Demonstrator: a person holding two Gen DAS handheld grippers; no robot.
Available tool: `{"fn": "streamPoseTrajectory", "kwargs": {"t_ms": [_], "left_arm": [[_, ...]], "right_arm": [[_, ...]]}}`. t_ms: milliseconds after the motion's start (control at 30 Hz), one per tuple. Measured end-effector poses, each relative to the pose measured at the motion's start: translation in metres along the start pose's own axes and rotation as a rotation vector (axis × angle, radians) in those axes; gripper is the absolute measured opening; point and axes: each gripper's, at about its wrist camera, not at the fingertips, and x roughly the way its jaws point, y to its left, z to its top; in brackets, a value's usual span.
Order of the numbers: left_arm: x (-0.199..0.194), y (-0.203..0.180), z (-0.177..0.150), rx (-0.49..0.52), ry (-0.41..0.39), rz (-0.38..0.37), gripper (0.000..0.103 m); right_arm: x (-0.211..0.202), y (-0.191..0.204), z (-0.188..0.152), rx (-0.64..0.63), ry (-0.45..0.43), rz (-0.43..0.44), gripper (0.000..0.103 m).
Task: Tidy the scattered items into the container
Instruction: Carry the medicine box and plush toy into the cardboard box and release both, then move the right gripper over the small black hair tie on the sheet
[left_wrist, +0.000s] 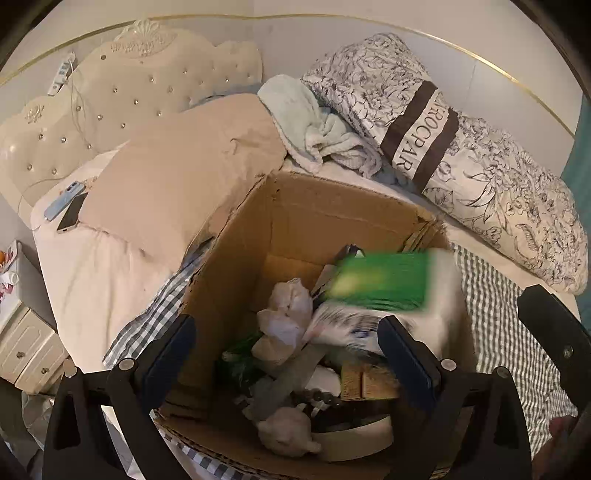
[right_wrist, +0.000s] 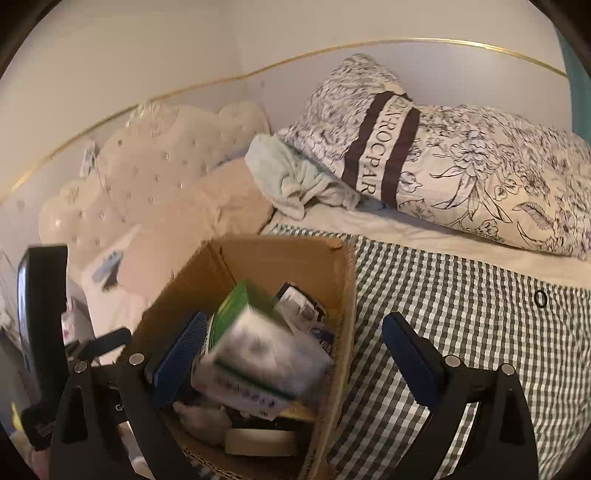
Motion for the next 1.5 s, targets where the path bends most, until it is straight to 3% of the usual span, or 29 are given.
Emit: {"fn": "streamPoseTrajectory", "kwargs": {"t_ms": [267,700,900,1167,1500], "left_arm": [[-0.015,-0.05,0.0,0.083,-0.02,-0.066,0.101],[0.002,-0.206,-0.026,0.296,0.034,-0.272,0.101],[0.021,-0.265,-0.037,0.374,0.026,-0.307,0.101],[0.078,-0.292,-0.049,0.386,0.133,-0.309,0.101],[0.144,-0.294,-0.039,0.311,0.194,-0.259,0.101]], "right_arm": [[-0.013,-0.067,0.0,0.108,-0.038,-0.112,0.096],[-0.065,-0.205,-0.018,0.247,-0.068,-0.338,0.096],[-0.075,-0.26,-0.028,0.292,-0.056,-0.427,0.096],[-0.056,-0.323,-0.047,0.359,0.005,-0.507,0.096],[0.01,-0.353,-0.034,0.306,0.057,-0.542,0.096]]}}
